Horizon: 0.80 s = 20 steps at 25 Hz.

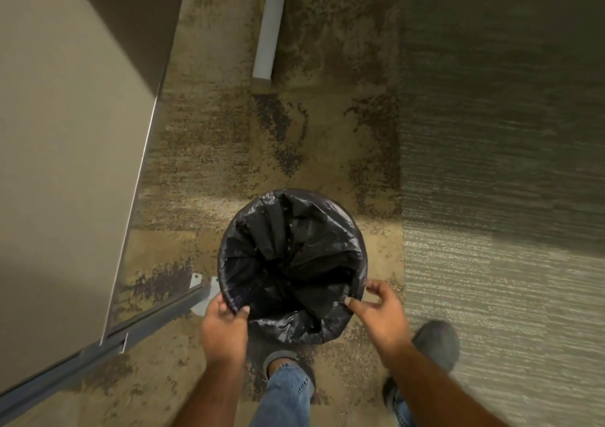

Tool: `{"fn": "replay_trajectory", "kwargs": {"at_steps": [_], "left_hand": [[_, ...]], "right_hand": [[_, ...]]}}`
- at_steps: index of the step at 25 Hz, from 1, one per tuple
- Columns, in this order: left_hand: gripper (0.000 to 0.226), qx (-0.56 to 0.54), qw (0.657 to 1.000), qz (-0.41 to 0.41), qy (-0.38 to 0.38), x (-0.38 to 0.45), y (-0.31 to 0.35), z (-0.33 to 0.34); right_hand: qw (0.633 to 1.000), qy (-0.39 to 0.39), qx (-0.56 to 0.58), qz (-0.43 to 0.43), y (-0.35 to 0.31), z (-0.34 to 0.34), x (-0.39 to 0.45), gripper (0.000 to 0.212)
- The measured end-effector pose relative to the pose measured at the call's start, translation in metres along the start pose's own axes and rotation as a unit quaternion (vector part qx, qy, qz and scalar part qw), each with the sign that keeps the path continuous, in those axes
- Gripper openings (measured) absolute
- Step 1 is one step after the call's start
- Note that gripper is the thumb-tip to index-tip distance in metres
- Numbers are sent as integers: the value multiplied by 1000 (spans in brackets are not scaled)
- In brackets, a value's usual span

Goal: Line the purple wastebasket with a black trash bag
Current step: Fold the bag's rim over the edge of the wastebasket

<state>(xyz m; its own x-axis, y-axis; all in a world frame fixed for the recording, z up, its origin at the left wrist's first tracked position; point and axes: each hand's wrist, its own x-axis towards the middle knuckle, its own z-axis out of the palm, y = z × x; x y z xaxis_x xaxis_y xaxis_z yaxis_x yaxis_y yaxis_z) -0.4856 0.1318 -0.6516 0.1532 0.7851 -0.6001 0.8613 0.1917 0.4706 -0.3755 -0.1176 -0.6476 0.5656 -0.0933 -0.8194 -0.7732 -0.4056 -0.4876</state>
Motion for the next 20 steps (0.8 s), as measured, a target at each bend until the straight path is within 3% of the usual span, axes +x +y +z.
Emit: {"fn": "replay_trajectory", "kwargs": {"at_steps": [3, 12, 16, 20], "left_hand": [[48, -2, 1000, 6, 9, -5, 14, 3], [63, -69, 997, 14, -41, -42, 70, 47], [66, -83, 987, 56, -129, -68, 116, 97], [62, -81, 967, 91, -226, -91, 178, 172]], "right_hand": [[1000, 22, 5, -17, -7, 6, 2, 30], [990, 79, 90, -76, -24, -48, 2, 37], [983, 101, 108, -113, -48, -118, 29, 34], [970, 171, 110, -135, -72, -196, 79, 29]]}}
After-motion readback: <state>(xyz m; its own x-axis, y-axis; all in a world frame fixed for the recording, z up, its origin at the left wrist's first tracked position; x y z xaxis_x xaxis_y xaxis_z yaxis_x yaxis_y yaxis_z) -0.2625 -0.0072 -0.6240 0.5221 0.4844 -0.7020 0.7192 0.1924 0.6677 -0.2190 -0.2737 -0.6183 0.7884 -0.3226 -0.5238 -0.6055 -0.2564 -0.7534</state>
